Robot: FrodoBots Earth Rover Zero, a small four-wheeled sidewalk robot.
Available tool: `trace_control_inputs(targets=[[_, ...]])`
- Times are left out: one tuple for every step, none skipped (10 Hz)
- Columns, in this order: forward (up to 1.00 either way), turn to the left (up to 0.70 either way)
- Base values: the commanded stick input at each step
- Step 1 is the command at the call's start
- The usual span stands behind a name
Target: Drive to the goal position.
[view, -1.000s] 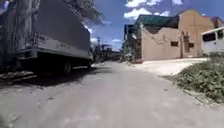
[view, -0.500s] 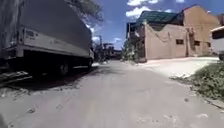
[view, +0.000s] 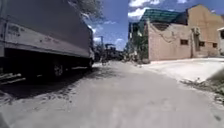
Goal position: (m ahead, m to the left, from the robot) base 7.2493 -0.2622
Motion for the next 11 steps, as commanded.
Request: trace_control_inputs(targets=[[1.0, -0.4], [1.0, -0.4], [1.0, -0.26], [1.0, -0.05], [1.0, 0.0], [1.0, 0.0], [1.0, 0.0], [1.0, 0.0], [1.0, 0.0], [1.0, 0.02], [1.0, 0.01]])
